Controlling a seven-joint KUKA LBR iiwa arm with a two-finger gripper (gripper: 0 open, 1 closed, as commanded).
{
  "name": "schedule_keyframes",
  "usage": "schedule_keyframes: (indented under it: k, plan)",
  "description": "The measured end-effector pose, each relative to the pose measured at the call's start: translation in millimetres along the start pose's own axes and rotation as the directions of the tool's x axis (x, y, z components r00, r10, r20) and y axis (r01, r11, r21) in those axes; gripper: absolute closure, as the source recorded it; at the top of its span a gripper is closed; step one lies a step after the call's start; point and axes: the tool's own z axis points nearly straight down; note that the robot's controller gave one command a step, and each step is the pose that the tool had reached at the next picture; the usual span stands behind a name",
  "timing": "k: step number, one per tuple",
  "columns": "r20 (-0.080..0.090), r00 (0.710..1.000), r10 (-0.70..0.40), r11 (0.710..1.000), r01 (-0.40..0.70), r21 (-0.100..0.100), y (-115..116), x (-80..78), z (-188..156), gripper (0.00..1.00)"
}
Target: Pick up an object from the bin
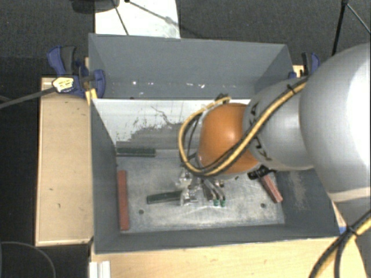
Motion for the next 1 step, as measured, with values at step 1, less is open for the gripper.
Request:
schedule_keyframes:
  k: [1]
  plan:
    - [-0.008, 0.999, -0.045, 0.999, 0.045, 0.002, 23.9, 10.2, -140.1, 1.00]
